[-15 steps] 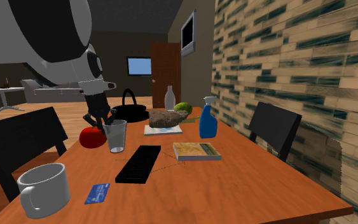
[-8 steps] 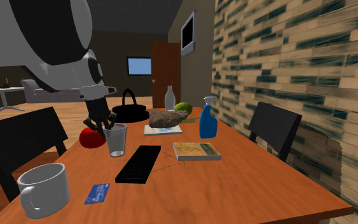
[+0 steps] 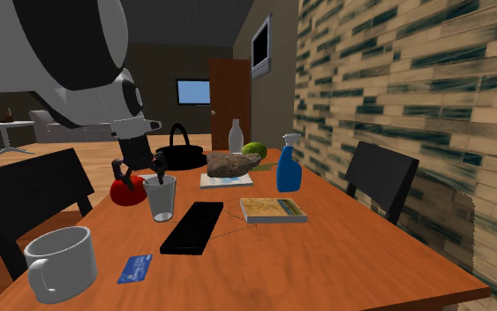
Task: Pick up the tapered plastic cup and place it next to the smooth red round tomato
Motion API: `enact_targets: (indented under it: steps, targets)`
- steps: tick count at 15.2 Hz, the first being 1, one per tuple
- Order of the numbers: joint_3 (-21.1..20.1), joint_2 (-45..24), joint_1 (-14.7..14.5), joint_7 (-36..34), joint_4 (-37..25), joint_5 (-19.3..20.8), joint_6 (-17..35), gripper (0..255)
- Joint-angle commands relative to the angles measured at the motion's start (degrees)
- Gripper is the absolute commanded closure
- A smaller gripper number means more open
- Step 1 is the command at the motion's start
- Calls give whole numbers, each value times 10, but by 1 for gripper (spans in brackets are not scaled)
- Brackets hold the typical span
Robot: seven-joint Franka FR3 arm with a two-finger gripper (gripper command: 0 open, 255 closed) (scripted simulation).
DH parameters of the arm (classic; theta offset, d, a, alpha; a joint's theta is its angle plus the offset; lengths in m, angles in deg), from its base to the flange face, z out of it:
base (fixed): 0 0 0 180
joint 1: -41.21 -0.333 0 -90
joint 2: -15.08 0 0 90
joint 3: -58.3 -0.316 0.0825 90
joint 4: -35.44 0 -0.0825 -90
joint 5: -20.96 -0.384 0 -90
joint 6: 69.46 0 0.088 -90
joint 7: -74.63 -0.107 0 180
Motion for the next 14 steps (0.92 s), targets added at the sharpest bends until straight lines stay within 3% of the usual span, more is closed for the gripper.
enact_targets:
  steps: [1,6,14]
  targets:
    - [0,0,0,0,0,0,0,0]
    - [-2,16,-5,2,-47,-2,-62,0]
    - [-2,16,-5,2,-46,-2,-62,0]
